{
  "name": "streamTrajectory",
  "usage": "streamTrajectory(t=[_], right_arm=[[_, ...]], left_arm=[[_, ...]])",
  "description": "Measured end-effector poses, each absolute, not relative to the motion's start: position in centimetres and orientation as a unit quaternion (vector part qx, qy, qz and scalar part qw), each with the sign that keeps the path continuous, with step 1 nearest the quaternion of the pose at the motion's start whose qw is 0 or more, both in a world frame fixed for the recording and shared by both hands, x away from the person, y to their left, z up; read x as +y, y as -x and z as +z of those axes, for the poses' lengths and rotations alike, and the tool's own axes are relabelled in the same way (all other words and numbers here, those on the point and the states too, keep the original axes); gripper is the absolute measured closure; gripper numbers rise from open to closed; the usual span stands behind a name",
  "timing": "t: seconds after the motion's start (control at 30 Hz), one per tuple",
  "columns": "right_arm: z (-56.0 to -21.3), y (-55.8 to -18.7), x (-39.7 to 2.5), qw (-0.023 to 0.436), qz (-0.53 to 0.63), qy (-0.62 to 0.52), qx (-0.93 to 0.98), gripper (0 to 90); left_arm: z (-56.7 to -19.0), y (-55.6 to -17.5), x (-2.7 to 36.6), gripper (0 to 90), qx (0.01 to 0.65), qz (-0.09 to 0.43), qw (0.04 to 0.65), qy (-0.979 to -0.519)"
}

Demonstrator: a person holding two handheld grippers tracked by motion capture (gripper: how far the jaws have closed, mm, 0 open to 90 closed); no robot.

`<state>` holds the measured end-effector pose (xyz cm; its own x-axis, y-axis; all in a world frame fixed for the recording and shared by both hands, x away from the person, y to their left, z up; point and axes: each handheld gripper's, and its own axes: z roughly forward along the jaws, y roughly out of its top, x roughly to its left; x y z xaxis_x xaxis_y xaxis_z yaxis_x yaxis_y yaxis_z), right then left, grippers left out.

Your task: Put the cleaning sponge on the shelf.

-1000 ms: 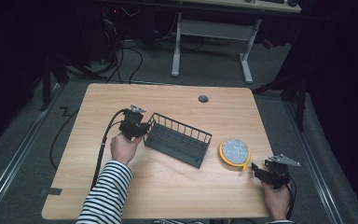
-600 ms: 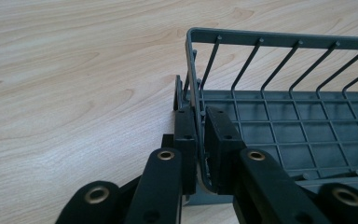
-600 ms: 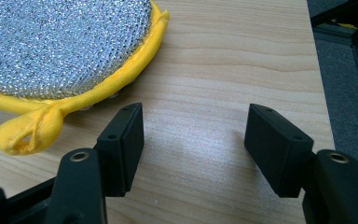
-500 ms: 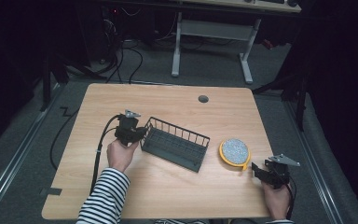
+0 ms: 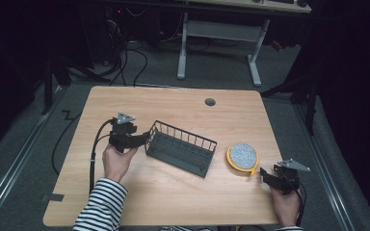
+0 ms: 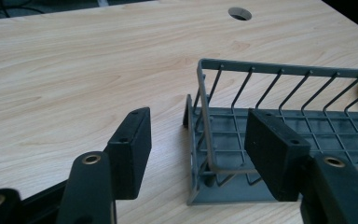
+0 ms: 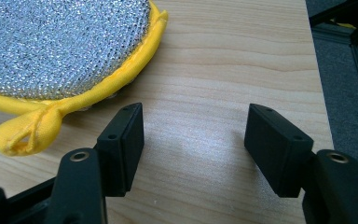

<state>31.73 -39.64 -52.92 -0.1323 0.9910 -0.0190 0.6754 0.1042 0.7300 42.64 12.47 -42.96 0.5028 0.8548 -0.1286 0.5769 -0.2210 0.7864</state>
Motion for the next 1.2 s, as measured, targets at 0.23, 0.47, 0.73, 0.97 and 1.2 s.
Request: streamTrajectory(t=[0.23,0.47,0.73,0.97,1.2], right_arm=[[-52.9,-31.7,-39.6,0.269,0.293,-0.602,0.692,38.0],[-52.9,-31.7,-39.6,0.270,0.293,-0.603,0.692,38.1],[-52.9,-31.8,-39.6,0.269,0.293,-0.604,0.691,38.2],[-52.9,-31.7,-39.6,0.270,0.295,-0.603,0.690,42.7],[-52.9,-31.7,-39.6,0.271,0.296,-0.601,0.691,45.5]], left_arm=[[-43.2,-41.3,14.6,41.0,0.477,0.179,0.423,-0.749],[-44.2,-39.5,17.0,40.9,0.499,0.181,0.430,-0.730],[-45.5,-37.7,19.0,40.7,0.519,0.182,0.434,-0.713],[-47.5,-36.8,20.0,39.8,0.535,0.168,0.428,-0.709],[-50.0,-36.0,20.0,38.2,0.560,0.172,0.396,-0.707]])
